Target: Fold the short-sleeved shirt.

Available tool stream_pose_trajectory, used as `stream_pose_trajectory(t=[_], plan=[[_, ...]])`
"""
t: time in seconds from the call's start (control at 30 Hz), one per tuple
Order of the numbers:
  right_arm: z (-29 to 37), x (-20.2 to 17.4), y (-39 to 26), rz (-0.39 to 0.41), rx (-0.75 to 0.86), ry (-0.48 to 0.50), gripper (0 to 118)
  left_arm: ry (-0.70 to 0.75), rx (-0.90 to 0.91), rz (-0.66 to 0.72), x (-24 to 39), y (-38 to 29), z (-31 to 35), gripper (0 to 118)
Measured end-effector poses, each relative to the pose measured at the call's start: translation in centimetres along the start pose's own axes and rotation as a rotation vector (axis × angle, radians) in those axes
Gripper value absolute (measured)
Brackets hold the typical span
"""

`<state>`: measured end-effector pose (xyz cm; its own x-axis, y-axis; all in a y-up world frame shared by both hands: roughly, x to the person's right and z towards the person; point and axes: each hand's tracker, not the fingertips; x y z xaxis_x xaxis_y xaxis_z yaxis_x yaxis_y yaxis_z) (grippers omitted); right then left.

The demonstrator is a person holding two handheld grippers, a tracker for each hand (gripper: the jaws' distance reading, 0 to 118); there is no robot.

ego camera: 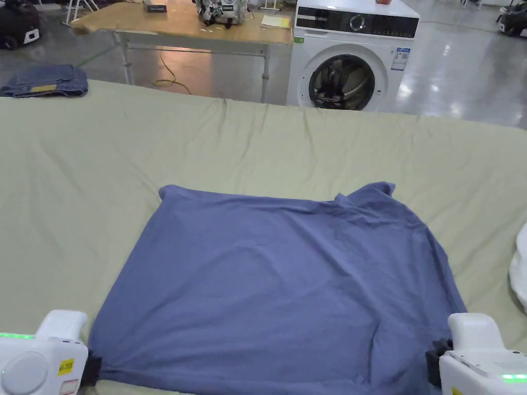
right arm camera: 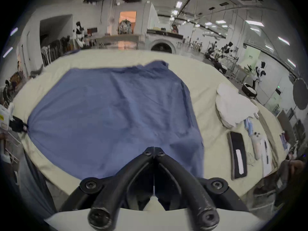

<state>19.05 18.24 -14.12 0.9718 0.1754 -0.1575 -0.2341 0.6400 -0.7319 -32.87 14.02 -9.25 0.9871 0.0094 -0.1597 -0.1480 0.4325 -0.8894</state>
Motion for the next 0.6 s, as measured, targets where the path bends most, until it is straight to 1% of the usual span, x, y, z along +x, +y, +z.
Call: stream_pose_trajectory(t=[0.03, 0.07, 0.1, 0.13, 0.17, 0.2, 0.3, 0.37, 0.4, 0.43, 0.5, 0.53, 0.57, 0.6], plan=[[-0.3, 0.8, -0.3, -0.001, -0.039, -0.024, 2, 0.004, 0.0, -0.008, -0.4, 0.1, -0.2, 3], [-0.6, 1.5, -0.6, -0.003, -0.074, -0.042, 10, 0.006, -0.002, -0.013, -0.5, 0.1, -0.3, 3], [-0.7, 1.9, -1.0, -0.014, -0.095, -0.044, 27, 0.007, -0.001, -0.017, -0.6, 0.2, -0.2, 3], [-0.9, 2.6, -1.4, -0.033, -0.115, -0.045, 37, 0.005, -0.001, -0.019, -0.7, 0.2, 0.0, 3], [-1.2, 3.3, -1.8, -0.058, -0.14, -0.044, 42, 0.0, 0.0, -0.017, -0.8, 0.4, 0.1, 2], [-1.4, 3.9, -2.1, -0.076, -0.153, -0.043, 44, -0.005, 0.003, -0.013, -0.9, 0.4, 0.2, 2], [-2.1, 5.3, -3.2, -0.142, -0.178, -0.033, 44, -0.014, 0.015, -0.007, -1.1, 0.3, 0.7, 2], [-2.9, 5.6, -3.8, -0.168, -0.202, -0.005, 44, -0.018, 0.015, -0.008, -1.1, 0.3, 0.7, 2], [-3.4, 5.6, -4.0, -0.171, -0.208, 0.002, 42, -0.019, 0.014, -0.009, -1.1, 0.3, 0.6, 2], [-3.9, 5.6, -4.2, -0.169, -0.226, 0.018, 36, -0.02, 0.015, -0.007, -0.8, 0.2, 0.9, 2], [-4.3, 5.2, -4.5, -0.15, -0.222, 0.026, 20, -0.026, 0.014, 0.002, -0.7, 0.1, 0.9, 2], [-4.3, 5.0, -4.4, -0.143, -0.211, 0.04, 16, -0.028, 0.014, 0.008, -0.8, 0.0, 0.9, 2], [-4.4, 5.0, -4.2, -0.158, -0.216, 0.094, 16, -0.03, 0.016, 0.014, -0.7, 0.0, 1.0, 2], [-4.5, 4.9, -4.2, -0.176, -0.225, 0.099, 9, -0.03, 0.017, 0.015, -0.7, -0.1, 1.1, 2]])
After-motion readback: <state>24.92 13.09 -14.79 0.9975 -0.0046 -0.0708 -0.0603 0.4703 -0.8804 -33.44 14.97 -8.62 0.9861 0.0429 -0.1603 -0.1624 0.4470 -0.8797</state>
